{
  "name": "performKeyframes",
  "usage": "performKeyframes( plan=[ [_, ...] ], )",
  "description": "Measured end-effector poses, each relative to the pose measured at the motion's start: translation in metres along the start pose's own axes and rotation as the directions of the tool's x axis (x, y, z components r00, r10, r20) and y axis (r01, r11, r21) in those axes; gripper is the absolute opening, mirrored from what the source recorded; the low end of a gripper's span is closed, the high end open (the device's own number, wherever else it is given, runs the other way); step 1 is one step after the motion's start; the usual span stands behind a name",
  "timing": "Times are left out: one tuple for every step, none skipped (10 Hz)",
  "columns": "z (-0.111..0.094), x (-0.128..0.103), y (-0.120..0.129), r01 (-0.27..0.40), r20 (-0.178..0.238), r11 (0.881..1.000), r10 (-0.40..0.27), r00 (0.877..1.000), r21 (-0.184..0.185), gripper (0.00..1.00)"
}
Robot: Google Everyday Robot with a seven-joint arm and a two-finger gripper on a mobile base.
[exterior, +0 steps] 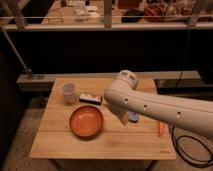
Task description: Pick up the ceramic bowl
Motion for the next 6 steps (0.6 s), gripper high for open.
performKeyframes(
  plan=[
    [0.002,-0.001,-0.001,0.018,0.000,1.000,-0.018,1.000,0.003,0.80],
    [0.005,-0.003,-0.002,0.037,0.000,0.999,-0.037,0.999,0.006,0.80],
    [0.007,-0.005,-0.005,0.059,0.000,0.998,-0.059,0.998,0.010,0.80],
    [0.009,-0.007,-0.007,0.074,0.000,0.997,-0.074,0.997,0.013,0.80],
    [0.011,-0.008,-0.008,0.088,0.000,0.996,-0.088,0.996,0.016,0.80],
    [0.014,-0.009,-0.009,0.105,-0.001,0.994,-0.105,0.994,0.021,0.80]
  ],
)
